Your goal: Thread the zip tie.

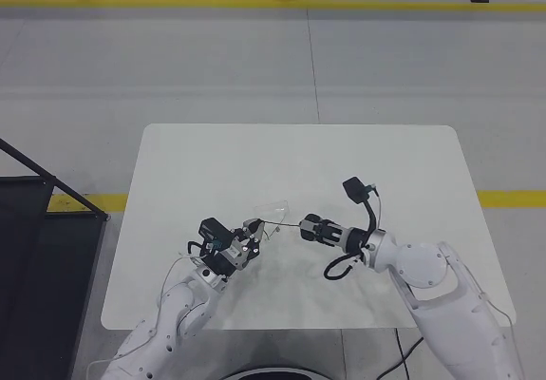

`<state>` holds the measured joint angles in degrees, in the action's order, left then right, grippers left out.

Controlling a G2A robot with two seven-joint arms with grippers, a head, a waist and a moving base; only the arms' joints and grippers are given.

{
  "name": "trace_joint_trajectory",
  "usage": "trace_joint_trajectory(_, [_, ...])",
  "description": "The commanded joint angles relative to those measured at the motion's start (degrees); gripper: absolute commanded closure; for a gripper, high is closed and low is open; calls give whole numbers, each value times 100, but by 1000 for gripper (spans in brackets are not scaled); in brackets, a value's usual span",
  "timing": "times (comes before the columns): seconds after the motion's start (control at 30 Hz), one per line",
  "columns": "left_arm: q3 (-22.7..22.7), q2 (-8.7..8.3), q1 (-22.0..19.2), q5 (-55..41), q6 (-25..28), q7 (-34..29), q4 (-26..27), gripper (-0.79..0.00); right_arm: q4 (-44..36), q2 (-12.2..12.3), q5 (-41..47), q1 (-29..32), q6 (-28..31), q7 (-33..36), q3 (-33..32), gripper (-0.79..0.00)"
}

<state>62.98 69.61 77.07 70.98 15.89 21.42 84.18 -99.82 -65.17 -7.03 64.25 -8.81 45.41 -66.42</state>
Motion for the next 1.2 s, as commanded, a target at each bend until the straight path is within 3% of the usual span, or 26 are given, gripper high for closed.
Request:
trace_joint_trajectory(0.0, [0,0,0,0,0,0,0,0,9,-3,2,-17,-17,-5,16,0])
trace_joint_trajectory(0.63, [0,0,0,0,0,0,0,0,41,-16,167,-37,62,-69,46,0])
trace_joint_trajectory(1.17, [39,19,71,69,-75,-125,123,0,28,-23,508,96,507,-246,-30,0])
